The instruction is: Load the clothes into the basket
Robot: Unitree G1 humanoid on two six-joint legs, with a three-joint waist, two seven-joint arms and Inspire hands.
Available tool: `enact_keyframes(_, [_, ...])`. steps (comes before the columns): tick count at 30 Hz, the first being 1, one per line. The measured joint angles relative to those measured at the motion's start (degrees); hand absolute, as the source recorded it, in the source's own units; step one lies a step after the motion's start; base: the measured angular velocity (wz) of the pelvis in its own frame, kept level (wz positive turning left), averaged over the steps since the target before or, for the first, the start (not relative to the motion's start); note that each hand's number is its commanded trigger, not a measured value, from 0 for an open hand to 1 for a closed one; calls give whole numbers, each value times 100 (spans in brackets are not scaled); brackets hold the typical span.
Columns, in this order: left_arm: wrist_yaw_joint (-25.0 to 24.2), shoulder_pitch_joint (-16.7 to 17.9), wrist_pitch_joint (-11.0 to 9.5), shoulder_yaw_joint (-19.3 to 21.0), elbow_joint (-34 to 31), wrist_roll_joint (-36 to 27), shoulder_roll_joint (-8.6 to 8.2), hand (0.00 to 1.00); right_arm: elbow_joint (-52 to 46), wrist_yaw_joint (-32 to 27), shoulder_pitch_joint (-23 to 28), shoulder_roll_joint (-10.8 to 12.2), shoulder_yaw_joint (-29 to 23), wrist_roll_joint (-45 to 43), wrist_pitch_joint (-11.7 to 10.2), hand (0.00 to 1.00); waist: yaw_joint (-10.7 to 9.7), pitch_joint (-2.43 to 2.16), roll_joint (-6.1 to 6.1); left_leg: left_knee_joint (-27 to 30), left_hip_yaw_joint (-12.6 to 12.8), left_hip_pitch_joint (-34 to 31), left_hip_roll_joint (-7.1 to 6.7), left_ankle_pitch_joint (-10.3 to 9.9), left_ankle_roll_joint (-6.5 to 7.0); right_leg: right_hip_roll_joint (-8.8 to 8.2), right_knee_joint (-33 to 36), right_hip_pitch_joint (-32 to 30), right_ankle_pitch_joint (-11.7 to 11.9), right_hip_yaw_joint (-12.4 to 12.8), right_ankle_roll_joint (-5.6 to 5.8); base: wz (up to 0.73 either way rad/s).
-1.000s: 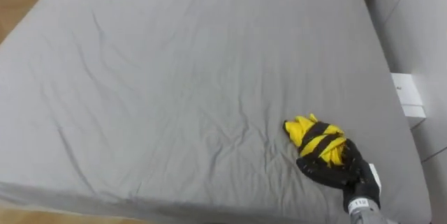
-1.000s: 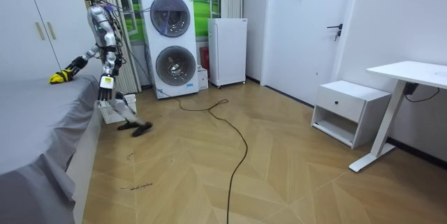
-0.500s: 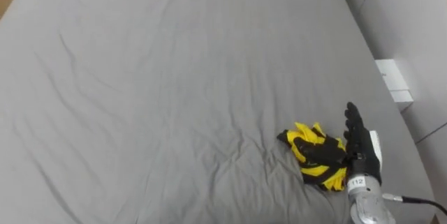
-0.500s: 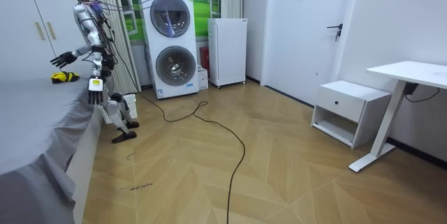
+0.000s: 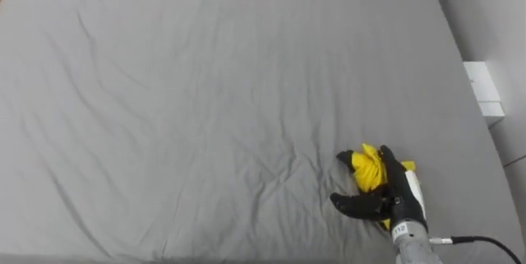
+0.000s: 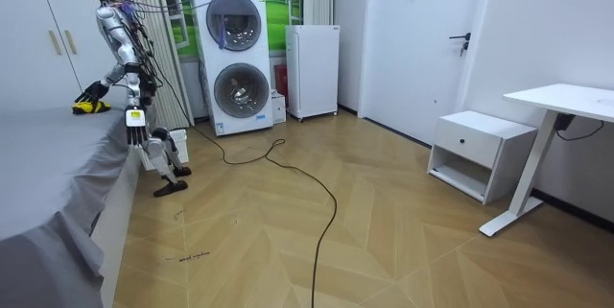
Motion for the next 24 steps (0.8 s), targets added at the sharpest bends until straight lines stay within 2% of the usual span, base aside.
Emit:
enact_keyframes(3, [10,-1,20,-5,30,1,9,0,361,-33,-75,-34,30,-491,-8,0,3,-4,-11,0,-36,1,-19,3,5,6,-2,22,1,-104,1,7])
enact_keyframes(4, [18,-1,29,-1,39,1,10,0,479,-75,-102,-38,24,-674,-8,0,2,9,7,4,-51,-13,-29,8,15,2,-5,27,2,-136,4,7])
enact_keyframes(7, [120,-11,49,-87,36,-83,31,0,868,-324,-270,-50,28,-791,-15,0,-9,13,14,29,-100,-133,-47,54,48,-48,-81,8,36,-324,50,21])
enact_keyframes(12, [116,-3,56,-219,109,-177,69,0,1651,-800,-573,-206,20,-797,-52,0,32,29,66,33,-142,-345,-57,101,84,-87,-91,-55,49,-555,78,28])
enact_keyframes(14, [120,-68,76,-225,118,-166,110,0,2013,-1035,-819,-365,-56,-816,-61,0,86,24,92,133,-161,-583,-76,130,110,-89,-66,-233,70,-612,105,26])
enact_keyframes(16, [118,-160,98,-247,134,-170,175,0,2317,-1236,-1038,-533,-166,-811,-56,0,146,46,158,169,-204,-768,-114,172,134,-100,-51,-382,83,-655,116,25])
enact_keyframes(17, [114,-185,103,-232,133,-131,231,0,2495,-1296,-1205,-628,-275,-816,-31,0,199,34,172,165,-232,-871,-137,226,151,-138,13,-525,84,-691,120,19])
enact_keyframes(18, [107,-199,109,-216,139,-102,259,0,2586,-1321,-1299,-669,-358,-816,-16,10,223,31,182,148,-226,-928,-139,250,161,-154,39,-598,84,-693,120,7])
enact_keyframes(19, [95,-255,151,-214,155,-101,308,0,2774,-1379,-1436,-786,-486,-809,26,60,295,43,198,124,-211,-1039,-147,295,179,-186,93,-744,88,-701,127,6])
enact_keyframes(20, [84,-301,190,-215,150,-109,352,0,2895,-1402,-1572,-930,-536,-748,95,100,326,47,204,89,-157,-1165,-153,355,202,-227,164,-911,87,-719,129,8])
enact_keyframes(24, [54,-367,250,-256,153,-122,473,0,3093,-1385,-1868,-1225,-582,-557,204,100,418,85,161,81,-2,-1438,-164,435,268,-297,335,-1275,88,-658,142,0])
